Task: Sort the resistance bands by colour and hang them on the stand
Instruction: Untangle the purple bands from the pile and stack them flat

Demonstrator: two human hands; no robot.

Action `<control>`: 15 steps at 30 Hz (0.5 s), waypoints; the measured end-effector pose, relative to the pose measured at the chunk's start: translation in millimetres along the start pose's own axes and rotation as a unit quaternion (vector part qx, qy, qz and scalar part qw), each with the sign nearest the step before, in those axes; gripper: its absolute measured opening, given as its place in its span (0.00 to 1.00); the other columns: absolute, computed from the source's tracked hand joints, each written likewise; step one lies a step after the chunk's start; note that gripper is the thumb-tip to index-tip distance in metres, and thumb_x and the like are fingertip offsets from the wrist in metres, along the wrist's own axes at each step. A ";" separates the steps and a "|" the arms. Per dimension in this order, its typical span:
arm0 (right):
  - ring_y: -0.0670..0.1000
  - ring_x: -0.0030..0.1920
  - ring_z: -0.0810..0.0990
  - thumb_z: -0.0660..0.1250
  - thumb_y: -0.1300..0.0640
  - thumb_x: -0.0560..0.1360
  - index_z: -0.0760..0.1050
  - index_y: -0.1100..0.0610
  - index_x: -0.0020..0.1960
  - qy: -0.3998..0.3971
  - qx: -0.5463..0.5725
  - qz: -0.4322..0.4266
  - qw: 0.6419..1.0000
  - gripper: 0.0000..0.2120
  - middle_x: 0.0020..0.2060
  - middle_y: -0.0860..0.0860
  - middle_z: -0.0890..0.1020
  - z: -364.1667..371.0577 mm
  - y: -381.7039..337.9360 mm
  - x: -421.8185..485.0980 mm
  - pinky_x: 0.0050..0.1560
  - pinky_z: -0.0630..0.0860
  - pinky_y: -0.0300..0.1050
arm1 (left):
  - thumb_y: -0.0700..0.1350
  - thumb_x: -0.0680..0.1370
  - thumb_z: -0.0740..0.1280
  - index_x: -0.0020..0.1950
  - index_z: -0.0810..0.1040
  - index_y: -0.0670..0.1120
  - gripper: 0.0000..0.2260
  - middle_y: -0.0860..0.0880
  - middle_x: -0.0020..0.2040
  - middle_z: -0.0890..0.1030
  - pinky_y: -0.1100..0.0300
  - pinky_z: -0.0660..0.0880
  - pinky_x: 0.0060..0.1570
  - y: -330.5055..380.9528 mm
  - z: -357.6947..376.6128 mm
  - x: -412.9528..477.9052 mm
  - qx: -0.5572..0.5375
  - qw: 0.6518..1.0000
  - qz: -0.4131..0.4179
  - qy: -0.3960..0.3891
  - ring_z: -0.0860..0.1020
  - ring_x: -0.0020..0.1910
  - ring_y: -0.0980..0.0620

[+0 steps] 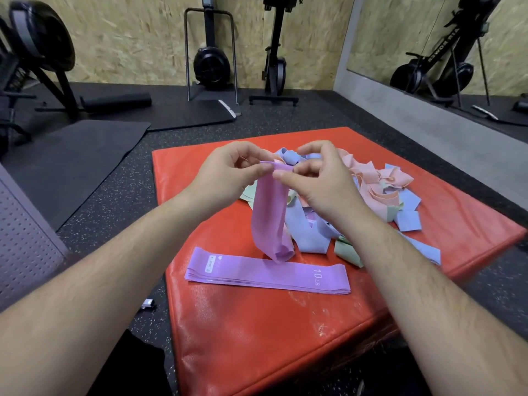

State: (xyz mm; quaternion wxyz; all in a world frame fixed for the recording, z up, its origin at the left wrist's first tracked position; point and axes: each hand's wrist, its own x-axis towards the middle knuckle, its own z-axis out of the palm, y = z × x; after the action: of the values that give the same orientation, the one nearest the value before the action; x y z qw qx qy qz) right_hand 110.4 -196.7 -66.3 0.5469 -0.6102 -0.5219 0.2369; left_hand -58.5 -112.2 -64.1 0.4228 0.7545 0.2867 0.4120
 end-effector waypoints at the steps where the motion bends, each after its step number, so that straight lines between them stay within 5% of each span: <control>1: 0.41 0.36 0.75 0.77 0.54 0.72 0.75 0.50 0.53 -0.003 -0.054 -0.031 0.998 0.14 0.39 0.47 0.79 0.6 2.1 0.1 0.39 0.72 0.34 | 0.46 0.76 0.74 0.44 0.84 0.57 0.05 0.45 0.36 0.71 0.48 0.71 0.40 -0.2 -0.4 0.2 0.010 1.000 0.004 0.004 0.70 0.37 0.48; 4: 0.39 0.40 0.73 0.73 0.54 0.75 0.80 0.50 0.46 0.026 -0.148 -0.105 0.983 0.03 0.43 0.44 0.75 3.1 6.0 -0.3 0.43 0.67 0.29 | 0.45 0.77 0.73 0.44 0.84 0.56 0.05 0.44 0.35 0.68 0.53 0.70 0.38 2.2 2.4 -0.4 0.002 1.000 -0.001 0.012 0.69 0.35 0.48; 9: 0.38 0.45 0.74 0.74 0.54 0.75 0.81 0.52 0.45 -0.016 -0.168 -0.153 0.974 0.03 0.46 0.46 0.77 14.3 7.2 -1.7 0.43 0.67 0.27 | 0.44 0.80 0.67 0.49 0.83 0.41 0.08 0.45 0.46 0.81 0.57 0.78 0.43 8.9 9.1 -0.5 -0.182 0.976 -0.117 -0.024 0.79 0.42 0.47; 15: 0.42 0.52 0.77 0.71 0.62 0.75 0.76 0.57 0.55 -0.060 -0.035 -0.088 0.994 0.10 0.50 0.47 0.79 11.4 8.8 0.5 0.52 0.70 0.36 | 0.38 0.75 0.71 0.52 0.82 0.48 0.08 0.52 0.41 0.81 0.55 0.72 0.44 -4.5 2.4 2.4 -0.060 0.996 -0.059 -0.007 0.78 0.41 0.52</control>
State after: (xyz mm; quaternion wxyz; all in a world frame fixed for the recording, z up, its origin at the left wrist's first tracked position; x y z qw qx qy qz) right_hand 104.0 -190.2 -77.5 0.5115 -0.5655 -0.6133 0.2060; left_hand -55.6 -109.1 -67.8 0.4924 0.7124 0.3030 0.3977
